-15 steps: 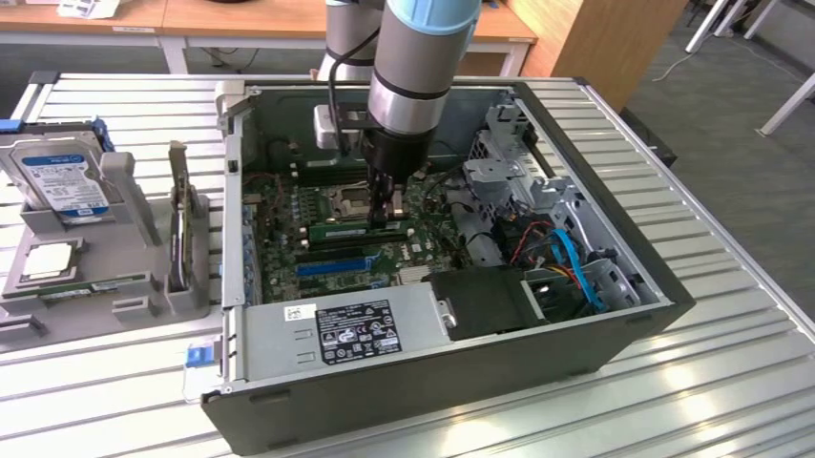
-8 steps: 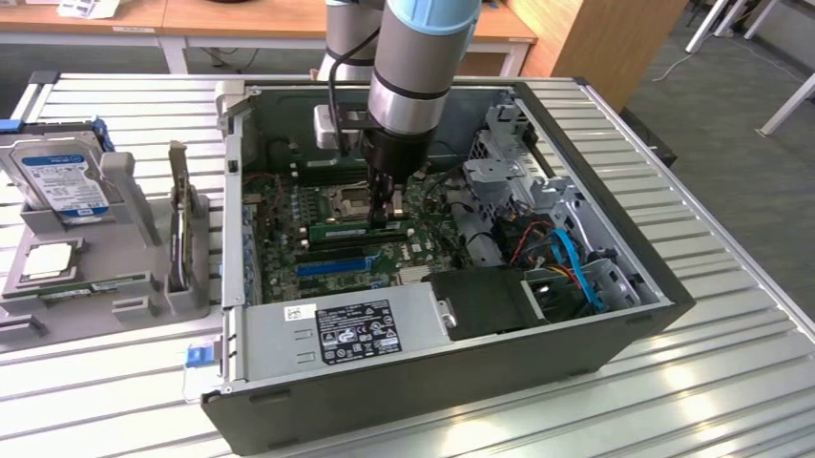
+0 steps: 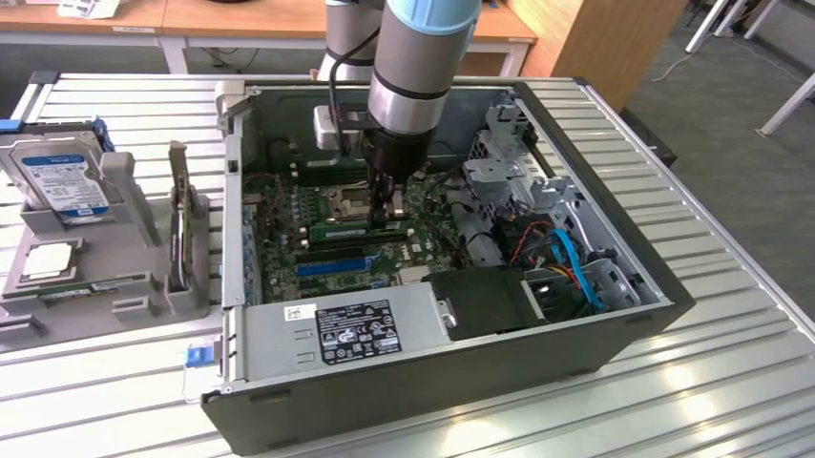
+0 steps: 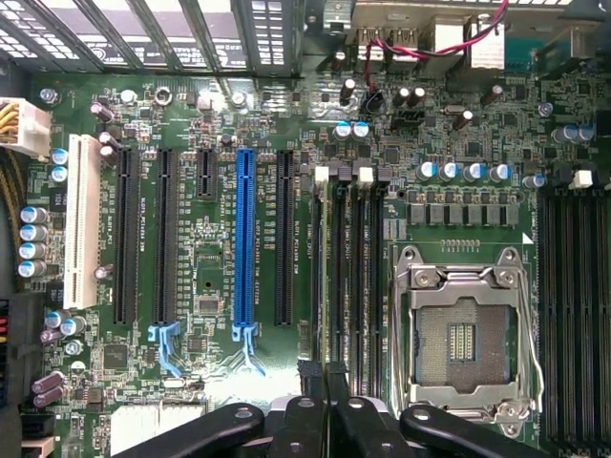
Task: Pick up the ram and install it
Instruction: 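Insert the ram into the slot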
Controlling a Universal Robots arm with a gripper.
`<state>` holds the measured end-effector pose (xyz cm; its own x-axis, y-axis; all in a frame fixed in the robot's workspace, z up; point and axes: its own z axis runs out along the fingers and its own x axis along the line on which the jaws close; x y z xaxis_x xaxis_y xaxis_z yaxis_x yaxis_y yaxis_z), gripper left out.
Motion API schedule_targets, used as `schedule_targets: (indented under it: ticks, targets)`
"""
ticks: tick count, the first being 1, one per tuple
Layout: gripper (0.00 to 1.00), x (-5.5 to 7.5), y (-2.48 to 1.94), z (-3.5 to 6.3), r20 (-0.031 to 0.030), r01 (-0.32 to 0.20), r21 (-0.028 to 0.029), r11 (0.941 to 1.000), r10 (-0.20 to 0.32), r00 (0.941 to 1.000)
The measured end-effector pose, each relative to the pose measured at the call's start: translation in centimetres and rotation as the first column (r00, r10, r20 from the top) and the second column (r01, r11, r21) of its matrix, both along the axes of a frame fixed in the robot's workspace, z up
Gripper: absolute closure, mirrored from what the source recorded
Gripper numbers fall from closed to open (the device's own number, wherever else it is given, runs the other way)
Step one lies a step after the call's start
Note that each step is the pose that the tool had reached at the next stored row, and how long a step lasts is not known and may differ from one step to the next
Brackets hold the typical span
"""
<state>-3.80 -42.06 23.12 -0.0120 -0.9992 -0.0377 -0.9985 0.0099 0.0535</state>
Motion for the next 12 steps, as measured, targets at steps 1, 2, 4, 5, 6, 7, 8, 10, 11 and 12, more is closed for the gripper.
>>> schedule_targets:
  ticks: [1,2,4,5,6,7,8,10,11,12]
  targets:
    - [0.89,0.0,0.0,0.0,-0.0001,-0.001,0.0,1.0,0.001,1.0]
    - [0.89,0.0,0.0,0.0,-0.0001,-0.001,0.0,1.0,0.001,1.0]
    - [0.89,0.0,0.0,0.0,-0.0001,-0.001,0.0,1.0,0.001,1.0]
    - [0.89,0.0,0.0,-0.01,-0.0001,-0.001,0.0,1.0,0.001,1.0]
    - [0.89,0.0,0.0,-0.05,0.0,-0.001,0.0002,1.0,0.001,1.0]
    - [0.89,0.0,0.0,-0.05,-0.0001,-0.001,0.0,1.0,0.001,1.0]
    - [0.89,0.01,0.0,-0.05,0.0,-0.001,0.0,1.0,0.001,1.0]
    - [0.89,0.02,0.0,-0.05,0.0,-0.001,0.0,1.0,0.001,1.0]
    - [0.89,0.02,0.01,-0.06,0.0,-0.001,0.0,1.0,0.001,1.0]
    - [0.89,0.02,0.01,-0.09,0.0,-0.001,0.0001,1.0,0.001,1.0]
